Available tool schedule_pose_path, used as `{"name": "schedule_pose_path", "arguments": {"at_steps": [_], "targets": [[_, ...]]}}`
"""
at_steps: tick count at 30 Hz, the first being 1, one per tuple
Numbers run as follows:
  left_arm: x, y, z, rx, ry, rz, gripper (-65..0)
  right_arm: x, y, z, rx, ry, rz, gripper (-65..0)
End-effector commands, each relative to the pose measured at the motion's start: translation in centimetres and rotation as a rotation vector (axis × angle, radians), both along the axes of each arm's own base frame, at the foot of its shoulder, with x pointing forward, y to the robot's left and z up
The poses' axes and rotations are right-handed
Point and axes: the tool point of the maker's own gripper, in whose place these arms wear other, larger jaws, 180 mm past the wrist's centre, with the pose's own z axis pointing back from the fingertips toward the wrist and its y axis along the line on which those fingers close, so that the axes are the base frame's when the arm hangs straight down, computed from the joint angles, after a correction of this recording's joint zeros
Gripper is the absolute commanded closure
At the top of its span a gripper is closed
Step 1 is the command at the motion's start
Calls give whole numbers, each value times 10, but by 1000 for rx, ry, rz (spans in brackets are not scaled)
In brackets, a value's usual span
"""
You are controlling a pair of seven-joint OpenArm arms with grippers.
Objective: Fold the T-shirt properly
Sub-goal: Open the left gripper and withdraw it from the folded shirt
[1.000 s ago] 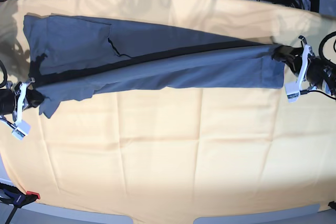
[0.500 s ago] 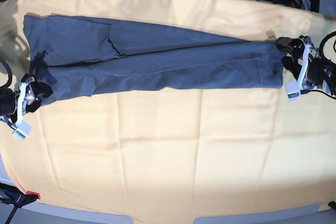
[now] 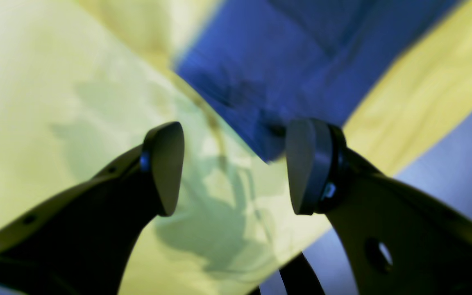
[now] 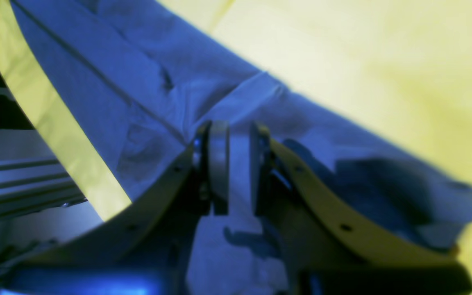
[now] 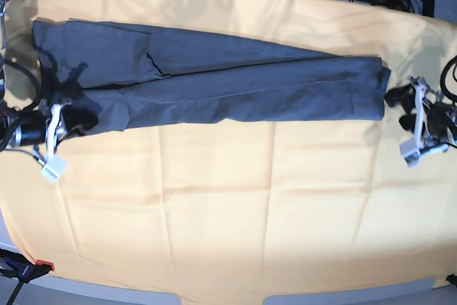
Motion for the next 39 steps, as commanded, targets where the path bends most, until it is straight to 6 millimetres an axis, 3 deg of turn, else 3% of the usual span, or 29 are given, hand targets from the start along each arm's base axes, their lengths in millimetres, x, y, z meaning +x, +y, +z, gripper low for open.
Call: {"name": "schedule_pose_path", "arguments": {"at_steps": [1, 4, 8, 13, 18, 24, 27, 29, 32, 35, 39], "targets": [[15, 12, 24, 13, -78, 37, -406, 2, -8, 3, -32, -19, -7, -66], [36, 24, 58, 2, -198, 103, -406, -14, -15, -23, -93, 26, -17, -42], [55, 50, 99, -30, -325, 212, -405, -21, -27, -41, -166, 25, -37, -9], [68, 101, 117, -130, -376, 473, -405, -24, -33, -64, -258, -10, -48, 0], [58, 140, 95, -296, -296, 683, -405, -28, -29, -91, -340, 25, -125, 0], [19, 129, 47, -453, -81, 680, -405, -22, -22, -94, -333, 9, -161, 0], [2, 130, 26, -429, -20, 688, -405, -22, -22, -94, -331, 9, -162, 0], [-9, 130, 13, -415, 23, 698, -405, -20, -21, -92, -321, 7, -164, -63], [-21, 126, -4, -411, 76, 715, -405, -14, -15, -83, -266, -6, -170, -168], [-25, 116, -17, -435, 106, 715, -405, 0, -13, -63, -191, -52, -175, -174], [-24, 99, -31, -485, 126, 708, -405, 29, -24, -16, -71, -153, -241, -174]]}}
